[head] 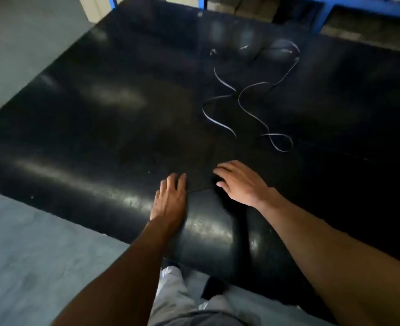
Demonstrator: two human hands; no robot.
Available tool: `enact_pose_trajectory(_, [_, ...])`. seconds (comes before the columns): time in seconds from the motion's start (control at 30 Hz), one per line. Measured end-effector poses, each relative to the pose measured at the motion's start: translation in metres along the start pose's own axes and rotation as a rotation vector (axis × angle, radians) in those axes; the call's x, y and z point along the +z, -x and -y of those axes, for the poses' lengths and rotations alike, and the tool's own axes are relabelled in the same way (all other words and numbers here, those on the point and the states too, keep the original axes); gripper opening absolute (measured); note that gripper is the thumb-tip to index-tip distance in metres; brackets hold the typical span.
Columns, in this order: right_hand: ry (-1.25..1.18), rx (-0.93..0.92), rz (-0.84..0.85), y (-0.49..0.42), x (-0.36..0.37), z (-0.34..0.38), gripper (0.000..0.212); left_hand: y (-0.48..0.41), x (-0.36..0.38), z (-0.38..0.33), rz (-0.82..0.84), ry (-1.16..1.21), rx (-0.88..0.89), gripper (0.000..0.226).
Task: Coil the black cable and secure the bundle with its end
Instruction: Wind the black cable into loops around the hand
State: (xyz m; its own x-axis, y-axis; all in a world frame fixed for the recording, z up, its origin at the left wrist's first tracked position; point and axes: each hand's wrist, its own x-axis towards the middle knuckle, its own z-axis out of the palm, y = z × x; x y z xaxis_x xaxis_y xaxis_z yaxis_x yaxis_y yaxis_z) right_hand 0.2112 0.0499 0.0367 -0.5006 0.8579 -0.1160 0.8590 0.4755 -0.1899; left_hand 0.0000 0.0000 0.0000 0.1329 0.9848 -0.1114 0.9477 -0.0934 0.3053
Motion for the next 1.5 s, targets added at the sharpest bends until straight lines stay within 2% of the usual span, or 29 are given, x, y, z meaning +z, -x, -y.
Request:
enact_pose_trajectory(0.13, [-0.090,-0.031,0.068,-0.007,0.023,0.031,0.037,-0.004,0.006,0.017,0.030,-0.002,-0.015,0.035])
enact_pose_trajectory(0.23, [-0.085,-0.017,0.025,-0.012,0.039,0.043,0.022,-0.008,0.007,0.022,0.007,-0.026,-0.002,0.024])
enact_pose_trajectory(0.33, [-0.084,0.018,-0.016,-0.015,0.045,0.047,0.005,-0.010,0.007,0.026,-0.020,-0.079,0.011,0.020])
enact_pose_trajectory(0.43, [-0.094,0.056,-0.045,-0.017,0.044,0.053,0.002,-0.012,0.002,0.027,0.027,-0.145,0.049,0.021])
enact_pose_trajectory(0.6, [-0.459,0.328,-0.078,-0.008,0.038,0.061,0.015,-0.017,-0.023,0.027,0.065,0.053,0.112,0.015])
enact_pose_trajectory(0.73, [-0.721,0.434,-0.239,0.000,0.027,0.069,0.011,-0.023,-0.059,0.025,0.078,0.157,0.074,0.018])
enact_pose_trajectory(0.83, [-0.918,0.563,-0.312,0.005,0.012,0.073,0.012,-0.030,-0.087,0.028,-0.012,0.405,0.000,0.009])
enact_pose_trajectory(0.9, [-1.033,0.563,-0.340,0.008,-0.001,0.080,0.010,-0.036,-0.100,0.027,-0.042,0.579,-0.049,0.005])
enact_pose_trajectory(1.0, [-1.132,0.592,-0.413,0.000,-0.019,0.094,0.010,-0.051,-0.109,0.021,0.008,0.745,-0.001,0.007])
enact_pose_trajectory(1.1, [-1.183,0.695,-0.555,-0.017,-0.032,0.105,0.013,-0.065,-0.119,0.015,0.026,1.128,-0.051,0.008])
enact_pose_trajectory(1.17, [-1.301,0.768,-0.630,-0.025,-0.040,0.119,0.015,-0.066,-0.123,0.014,0.129,1.355,-0.099,0.011])
enact_pose_trajectory(1.2, [-1.340,0.789,-0.644,-0.028,-0.045,0.126,0.015,-0.068,-0.123,0.014,0.227,1.393,-0.097,0.013])
enact_pose_trajectory(1.3, [-1.387,0.800,-0.619,-0.033,-0.051,0.148,0.020,-0.073,-0.124,0.020,0.469,1.477,-0.082,0.031])
enact_pose_trajectory(1.5, [-1.400,0.760,-0.570,-0.038,-0.059,0.167,0.025,-0.085,-0.134,0.031,0.750,1.571,-0.047,0.063])
